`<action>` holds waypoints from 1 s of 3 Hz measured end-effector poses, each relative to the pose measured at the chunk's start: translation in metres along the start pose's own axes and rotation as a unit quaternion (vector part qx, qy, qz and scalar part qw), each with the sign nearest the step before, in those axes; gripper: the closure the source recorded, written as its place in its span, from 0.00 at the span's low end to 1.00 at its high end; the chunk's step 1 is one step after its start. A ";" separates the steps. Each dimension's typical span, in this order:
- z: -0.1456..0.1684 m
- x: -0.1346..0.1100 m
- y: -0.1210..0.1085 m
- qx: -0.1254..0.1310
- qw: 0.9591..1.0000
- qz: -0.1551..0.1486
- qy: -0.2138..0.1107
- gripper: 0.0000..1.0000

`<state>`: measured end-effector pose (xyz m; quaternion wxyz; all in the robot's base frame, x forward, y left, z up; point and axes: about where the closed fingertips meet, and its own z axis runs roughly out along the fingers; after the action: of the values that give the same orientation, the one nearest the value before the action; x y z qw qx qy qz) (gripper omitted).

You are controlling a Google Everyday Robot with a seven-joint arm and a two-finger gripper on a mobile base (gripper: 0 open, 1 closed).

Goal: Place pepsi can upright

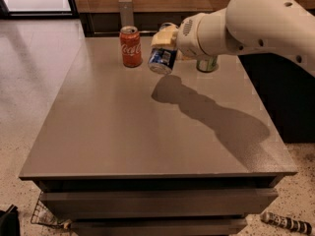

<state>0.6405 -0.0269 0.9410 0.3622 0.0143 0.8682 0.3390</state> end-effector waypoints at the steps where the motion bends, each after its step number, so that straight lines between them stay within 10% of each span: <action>1: -0.014 -0.032 0.007 -0.085 0.995 0.027 -0.050 1.00; 2: -0.045 -0.052 -0.016 -0.154 0.984 -0.009 -0.086 1.00; 3: -0.050 -0.041 0.016 -0.204 0.969 -0.105 -0.088 1.00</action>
Offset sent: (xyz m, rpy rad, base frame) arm -0.0317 0.0086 0.0792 -0.0986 -0.8364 0.6071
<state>0.6353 -0.0546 1.0016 0.4658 -0.1211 0.7421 0.4666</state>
